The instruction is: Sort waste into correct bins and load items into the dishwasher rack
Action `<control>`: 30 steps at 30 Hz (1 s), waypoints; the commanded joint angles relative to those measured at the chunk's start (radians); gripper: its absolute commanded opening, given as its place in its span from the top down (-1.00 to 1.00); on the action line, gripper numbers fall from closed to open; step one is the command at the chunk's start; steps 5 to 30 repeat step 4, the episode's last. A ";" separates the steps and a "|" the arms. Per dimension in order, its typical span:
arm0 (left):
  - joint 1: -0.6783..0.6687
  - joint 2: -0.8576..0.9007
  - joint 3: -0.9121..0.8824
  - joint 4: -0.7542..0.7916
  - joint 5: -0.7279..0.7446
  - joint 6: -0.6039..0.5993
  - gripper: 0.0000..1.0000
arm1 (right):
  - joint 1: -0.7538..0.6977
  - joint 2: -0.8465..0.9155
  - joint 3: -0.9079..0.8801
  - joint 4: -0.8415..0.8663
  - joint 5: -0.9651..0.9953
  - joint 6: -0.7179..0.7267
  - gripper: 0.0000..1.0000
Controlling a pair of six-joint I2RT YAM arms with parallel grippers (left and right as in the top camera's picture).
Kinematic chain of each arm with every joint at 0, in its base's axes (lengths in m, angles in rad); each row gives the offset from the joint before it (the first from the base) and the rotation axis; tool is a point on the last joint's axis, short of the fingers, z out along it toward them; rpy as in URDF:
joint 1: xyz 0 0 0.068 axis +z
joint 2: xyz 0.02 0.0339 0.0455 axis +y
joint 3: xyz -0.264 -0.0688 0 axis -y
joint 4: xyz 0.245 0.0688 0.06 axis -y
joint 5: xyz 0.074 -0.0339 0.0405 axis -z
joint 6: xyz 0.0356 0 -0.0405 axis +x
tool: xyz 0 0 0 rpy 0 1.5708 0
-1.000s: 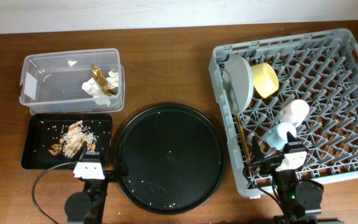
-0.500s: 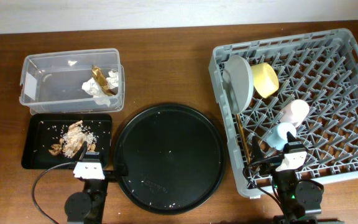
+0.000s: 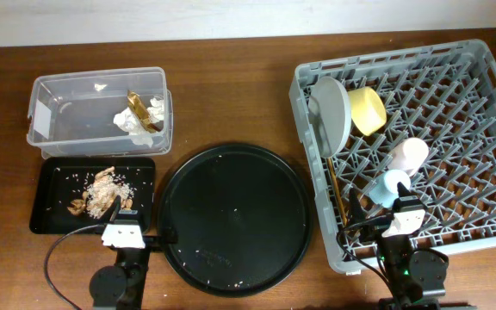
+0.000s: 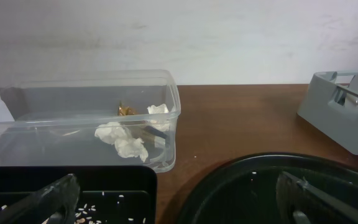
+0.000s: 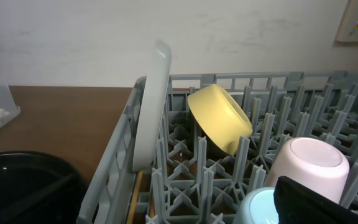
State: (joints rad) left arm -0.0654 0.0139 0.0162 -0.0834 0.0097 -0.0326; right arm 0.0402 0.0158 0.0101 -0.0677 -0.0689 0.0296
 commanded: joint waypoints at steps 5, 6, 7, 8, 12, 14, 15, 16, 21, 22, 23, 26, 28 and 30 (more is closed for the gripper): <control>-0.005 -0.008 -0.007 -0.001 -0.006 0.010 -0.99 | 0.005 -0.008 -0.005 -0.005 0.005 0.004 -0.98; -0.005 -0.008 -0.007 -0.001 -0.006 0.010 -0.99 | 0.005 -0.008 -0.005 -0.005 0.005 0.004 -0.98; -0.005 -0.008 -0.007 -0.001 -0.006 0.010 -0.99 | 0.005 -0.008 -0.005 -0.005 0.005 0.004 -0.98; -0.005 -0.008 -0.007 -0.001 -0.006 0.010 -0.99 | 0.005 -0.008 -0.005 -0.005 0.005 0.004 -0.98; -0.005 -0.008 -0.007 -0.001 -0.006 0.010 -0.99 | 0.005 -0.008 -0.005 -0.005 0.005 0.004 -0.98; -0.005 -0.008 -0.007 -0.001 -0.006 0.010 -0.99 | 0.005 -0.008 -0.005 -0.005 0.005 0.004 -0.98; -0.005 -0.008 -0.007 -0.001 -0.006 0.010 -0.99 | 0.005 -0.008 -0.005 -0.005 0.005 0.004 -0.98; -0.005 -0.008 -0.007 -0.001 -0.006 0.010 -0.99 | 0.005 -0.008 -0.005 -0.005 0.005 0.004 -0.98; -0.005 -0.008 -0.007 -0.001 -0.006 0.010 -0.99 | 0.005 -0.008 -0.005 -0.005 0.005 0.004 -0.98; -0.005 -0.008 -0.007 -0.001 -0.006 0.010 -0.99 | 0.005 -0.008 -0.005 -0.005 0.005 0.004 -0.98; -0.005 -0.008 -0.007 -0.001 -0.006 0.010 -0.99 | 0.005 -0.008 -0.005 -0.005 0.005 0.004 -0.98; -0.005 -0.008 -0.007 -0.001 -0.006 0.010 -0.99 | 0.005 -0.008 -0.005 -0.005 0.005 0.004 -0.98; -0.005 -0.008 -0.007 -0.001 -0.006 0.010 -0.99 | 0.005 -0.008 -0.005 -0.005 0.005 0.004 -0.98; -0.005 -0.008 -0.007 -0.001 -0.006 0.010 -0.99 | 0.005 -0.008 -0.005 -0.005 0.005 0.004 -0.98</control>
